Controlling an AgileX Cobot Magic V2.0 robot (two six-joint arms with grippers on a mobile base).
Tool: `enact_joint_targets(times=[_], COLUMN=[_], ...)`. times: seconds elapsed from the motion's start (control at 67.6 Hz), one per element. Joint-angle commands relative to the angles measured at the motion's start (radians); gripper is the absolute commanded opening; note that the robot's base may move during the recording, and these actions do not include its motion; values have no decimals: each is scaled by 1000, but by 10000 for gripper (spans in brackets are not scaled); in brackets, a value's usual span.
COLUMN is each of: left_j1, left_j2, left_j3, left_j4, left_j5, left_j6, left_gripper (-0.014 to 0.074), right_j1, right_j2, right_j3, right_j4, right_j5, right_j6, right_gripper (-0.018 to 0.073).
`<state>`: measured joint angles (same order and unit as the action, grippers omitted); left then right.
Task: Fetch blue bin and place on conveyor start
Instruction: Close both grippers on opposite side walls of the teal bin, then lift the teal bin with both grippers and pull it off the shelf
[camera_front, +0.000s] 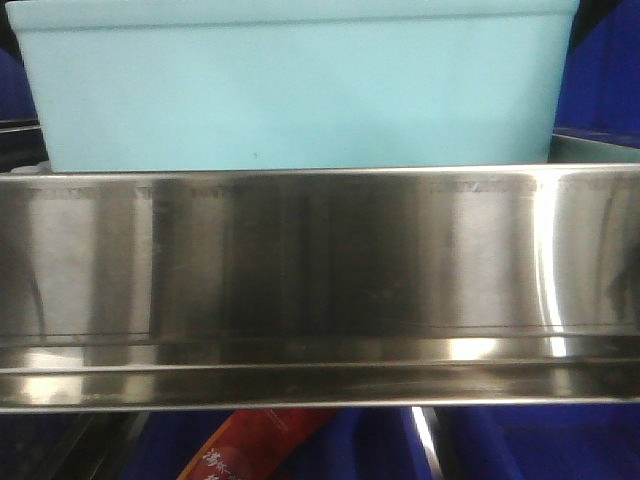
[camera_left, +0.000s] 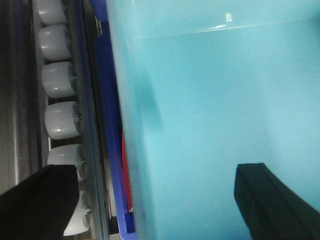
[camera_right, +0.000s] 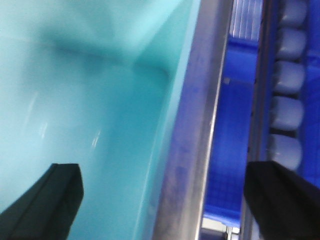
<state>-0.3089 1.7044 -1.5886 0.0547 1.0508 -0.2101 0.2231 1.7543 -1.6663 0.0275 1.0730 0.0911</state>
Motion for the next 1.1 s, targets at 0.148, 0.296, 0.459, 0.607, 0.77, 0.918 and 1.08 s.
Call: enact_joint_targets(times=[0.148,0.296,0.459,0.607,0.77,0.918,1.08], left_j1=[2,2,2,0,-13,-34,-56], left_j2=[0,0,-3,-30,-106,-196,-295], left_j3=[-9,-12,-28,-55,-65,-65,-67], left_j4=[-21,-21,-21,-21,-21,-21,-19], left_j5=[-8,-7,8,25,27,27,-11], left_j6=[-8,-8,-8,-8,-8,-8,-8], left_gripper=[190,-111,-111,-111,-111,-111,-111], right_j1=[-2,-2,-2,-2,-2,-2,-2], right_j2=[26,28,22,-27,-130,-234,-326], right_j3=[-8,-8,-8,-8,-8,-8,-8], right_j4=[0,0,0,0,0,0,0], right_j5=[2,15,27,30,24,5,-14], right_j6=[3,5,5,5,5,5,5], right_gripper=[118,-160,-152,-152,-152,-152,-152])
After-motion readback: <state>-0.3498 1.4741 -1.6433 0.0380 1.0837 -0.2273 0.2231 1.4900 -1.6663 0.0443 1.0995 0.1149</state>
